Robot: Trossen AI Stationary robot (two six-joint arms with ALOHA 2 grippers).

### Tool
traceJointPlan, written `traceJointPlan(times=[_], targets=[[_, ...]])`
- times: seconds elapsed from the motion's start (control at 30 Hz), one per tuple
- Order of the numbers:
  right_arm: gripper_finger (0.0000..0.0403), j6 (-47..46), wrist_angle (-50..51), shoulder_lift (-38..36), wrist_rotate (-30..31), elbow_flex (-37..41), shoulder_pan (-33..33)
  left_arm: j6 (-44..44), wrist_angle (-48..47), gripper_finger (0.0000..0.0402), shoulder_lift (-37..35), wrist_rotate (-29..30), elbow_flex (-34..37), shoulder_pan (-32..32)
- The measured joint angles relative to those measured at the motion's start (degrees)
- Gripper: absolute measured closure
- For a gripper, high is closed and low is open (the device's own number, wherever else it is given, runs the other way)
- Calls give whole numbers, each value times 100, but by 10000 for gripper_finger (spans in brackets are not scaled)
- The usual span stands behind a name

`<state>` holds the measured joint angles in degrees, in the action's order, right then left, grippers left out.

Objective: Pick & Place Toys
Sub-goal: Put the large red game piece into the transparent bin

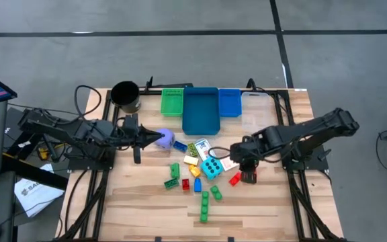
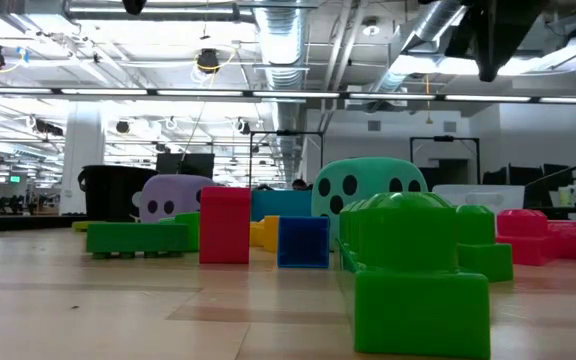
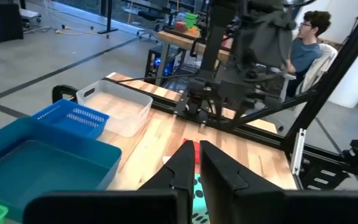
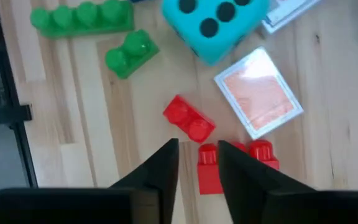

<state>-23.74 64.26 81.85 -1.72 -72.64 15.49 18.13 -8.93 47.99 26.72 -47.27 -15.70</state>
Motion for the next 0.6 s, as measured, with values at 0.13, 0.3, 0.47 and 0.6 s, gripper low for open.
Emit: traceJointPlan(times=[0.13, 0.3, 0.47, 0.6], targets=[[318, 35, -91, 82, 2, 0, 114, -4, 2, 372, 0, 0, 0, 88], [323, 48, -377, 82, 4, 0, 115, 29, 37, 364, 0, 0, 0, 129], [324, 142, -720, 82, 8, 0, -66, 33, 42, 358, 0, 0, 0, 129], [324, 2, -726, 82, 7, 0, -209, 33, 40, 357, 0, 0, 0, 127]])
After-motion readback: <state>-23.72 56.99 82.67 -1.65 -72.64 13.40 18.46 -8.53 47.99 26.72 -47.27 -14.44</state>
